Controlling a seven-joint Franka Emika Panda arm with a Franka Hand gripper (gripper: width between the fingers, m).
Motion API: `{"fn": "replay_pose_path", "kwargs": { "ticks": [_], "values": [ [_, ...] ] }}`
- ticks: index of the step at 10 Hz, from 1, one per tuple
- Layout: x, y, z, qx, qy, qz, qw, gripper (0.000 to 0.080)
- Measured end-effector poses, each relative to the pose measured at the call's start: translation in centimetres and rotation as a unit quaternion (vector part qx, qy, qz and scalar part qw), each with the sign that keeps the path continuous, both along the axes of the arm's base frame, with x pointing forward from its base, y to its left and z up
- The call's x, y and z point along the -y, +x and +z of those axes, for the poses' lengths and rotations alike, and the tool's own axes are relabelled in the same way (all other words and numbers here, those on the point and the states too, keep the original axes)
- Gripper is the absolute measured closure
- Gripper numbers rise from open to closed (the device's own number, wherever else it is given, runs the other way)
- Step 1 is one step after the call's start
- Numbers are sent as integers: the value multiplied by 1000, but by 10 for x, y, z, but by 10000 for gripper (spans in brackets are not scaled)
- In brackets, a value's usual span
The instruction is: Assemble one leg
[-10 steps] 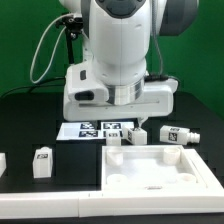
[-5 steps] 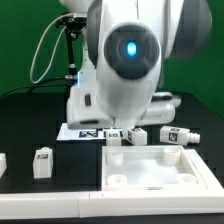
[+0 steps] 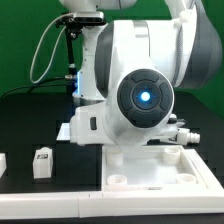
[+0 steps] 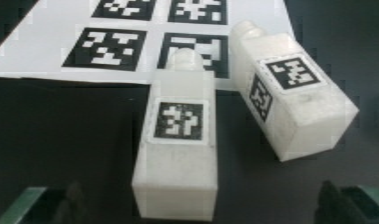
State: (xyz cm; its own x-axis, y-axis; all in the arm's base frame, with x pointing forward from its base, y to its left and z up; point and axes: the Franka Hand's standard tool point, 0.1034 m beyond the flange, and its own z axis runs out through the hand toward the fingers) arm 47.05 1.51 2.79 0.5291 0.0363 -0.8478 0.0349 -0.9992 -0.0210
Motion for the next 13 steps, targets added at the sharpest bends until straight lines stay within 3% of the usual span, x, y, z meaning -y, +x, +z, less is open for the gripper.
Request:
{"fn": "replay_pose_path", "kwargs": {
  "ticks": [4, 6, 7, 8, 9, 10, 11, 13],
  "values": [
    [9, -22, -15, 16, -10, -11, 1000, 151],
    [9, -24, -16, 14, -10, -11, 1000, 151],
    [9, -24, -16, 14, -10, -11, 1000, 240],
    [9, -24, -17, 14, -10, -11, 1000, 422],
    [9, -24, -17, 14, -10, -11, 1000, 422],
    [8, -22, -15, 16, -9, -9, 1000, 515],
    [5, -13, 0, 31, -1, -3, 1000, 515],
    [-8, 6, 48, 59, 4, 3, 998, 515]
  ]
}}
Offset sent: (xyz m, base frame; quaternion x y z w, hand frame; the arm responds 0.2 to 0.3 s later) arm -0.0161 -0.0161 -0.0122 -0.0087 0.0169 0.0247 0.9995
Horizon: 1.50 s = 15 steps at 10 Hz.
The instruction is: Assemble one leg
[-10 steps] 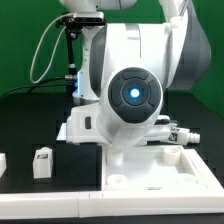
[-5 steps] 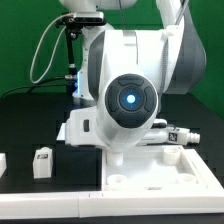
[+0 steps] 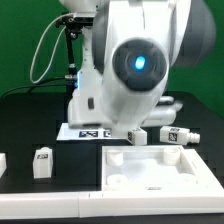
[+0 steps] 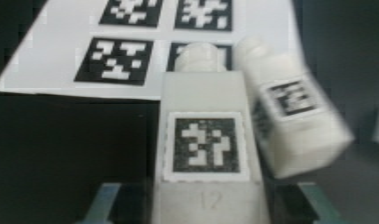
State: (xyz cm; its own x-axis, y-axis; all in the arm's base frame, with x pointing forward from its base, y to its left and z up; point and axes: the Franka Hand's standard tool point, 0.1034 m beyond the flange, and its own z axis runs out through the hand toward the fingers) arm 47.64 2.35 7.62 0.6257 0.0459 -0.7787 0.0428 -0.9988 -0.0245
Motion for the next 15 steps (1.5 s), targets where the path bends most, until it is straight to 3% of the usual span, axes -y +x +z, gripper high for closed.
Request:
{"fn": "replay_pose_path", "kwargs": {
  "ticks": [2, 3, 6, 7, 8, 10, 11, 13, 15],
  "values": [
    [-24, 17, 39, 80, -5, -2, 997, 515],
    [-31, 25, 39, 120, 1, 4, 993, 515],
    [-29, 28, 38, 211, 7, 0, 978, 514],
    [-31, 38, 37, 259, 10, 0, 966, 514],
    [-40, 55, 46, 298, 18, 8, 954, 514],
    [-45, 106, 59, 399, 50, 34, 915, 514],
    [-47, 113, 63, 437, 48, 33, 898, 514],
    [-44, 112, 59, 489, 47, 33, 870, 514],
    [-43, 120, 58, 562, 44, 32, 825, 514]
  ]
}}
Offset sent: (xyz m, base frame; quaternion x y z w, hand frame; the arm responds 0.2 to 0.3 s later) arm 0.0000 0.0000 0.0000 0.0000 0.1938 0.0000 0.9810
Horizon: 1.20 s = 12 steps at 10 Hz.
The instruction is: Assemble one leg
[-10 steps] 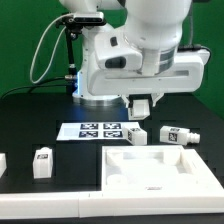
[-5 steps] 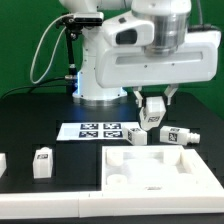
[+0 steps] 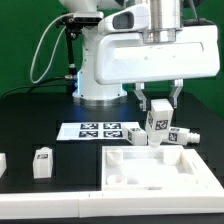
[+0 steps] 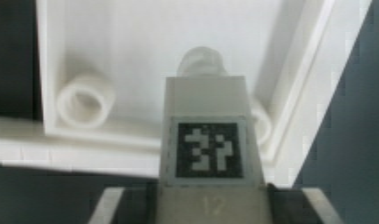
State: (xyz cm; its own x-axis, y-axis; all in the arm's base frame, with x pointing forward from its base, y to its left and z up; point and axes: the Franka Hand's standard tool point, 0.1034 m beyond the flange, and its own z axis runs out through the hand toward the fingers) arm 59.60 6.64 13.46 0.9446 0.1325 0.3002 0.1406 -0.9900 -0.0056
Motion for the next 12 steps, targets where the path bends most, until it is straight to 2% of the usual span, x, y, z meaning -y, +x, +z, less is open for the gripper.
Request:
{"fn": "replay_pose_path", "kwargs": {
  "ticks": [1, 3, 4, 7, 9, 12],
  "values": [
    [-10, 3, 0, 32, 6, -1, 999, 514],
    [-31, 22, 9, 133, 22, -3, 991, 512],
    [-31, 20, 4, 133, 18, 2, 991, 512],
    [-34, 20, 1, 130, 20, 1, 991, 512],
    [-52, 22, -11, 124, 22, 2, 992, 512],
    [-50, 20, -23, 116, 17, 2, 993, 512]
  ]
}}
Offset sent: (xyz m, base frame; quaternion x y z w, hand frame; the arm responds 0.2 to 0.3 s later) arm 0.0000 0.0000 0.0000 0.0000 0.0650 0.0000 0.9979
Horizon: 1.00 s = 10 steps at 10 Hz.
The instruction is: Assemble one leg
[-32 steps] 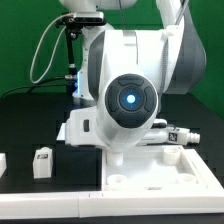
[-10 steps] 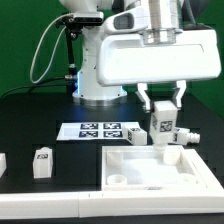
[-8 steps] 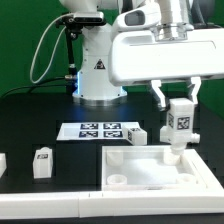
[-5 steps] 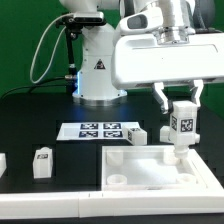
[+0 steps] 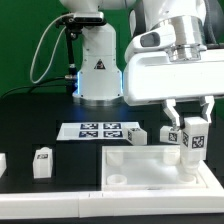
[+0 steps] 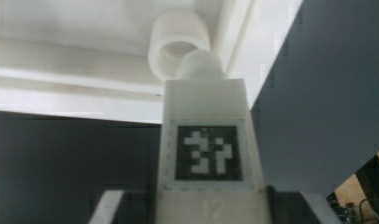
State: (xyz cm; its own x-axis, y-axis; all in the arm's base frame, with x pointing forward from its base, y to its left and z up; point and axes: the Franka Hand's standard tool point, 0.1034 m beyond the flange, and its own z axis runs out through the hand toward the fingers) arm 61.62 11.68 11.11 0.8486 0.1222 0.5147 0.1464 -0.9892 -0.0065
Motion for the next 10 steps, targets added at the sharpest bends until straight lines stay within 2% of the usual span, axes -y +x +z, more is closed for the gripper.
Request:
{"fn": "replay_pose_path", "kwargs": {
  "ticks": [3, 6, 10],
  "values": [
    [6, 0, -9, -2, -3, -2, 1000, 512],
    [8, 10, -10, 23, -5, -2, 1000, 512],
    [10, 11, -10, 42, -6, -3, 999, 512]
  ]
}}
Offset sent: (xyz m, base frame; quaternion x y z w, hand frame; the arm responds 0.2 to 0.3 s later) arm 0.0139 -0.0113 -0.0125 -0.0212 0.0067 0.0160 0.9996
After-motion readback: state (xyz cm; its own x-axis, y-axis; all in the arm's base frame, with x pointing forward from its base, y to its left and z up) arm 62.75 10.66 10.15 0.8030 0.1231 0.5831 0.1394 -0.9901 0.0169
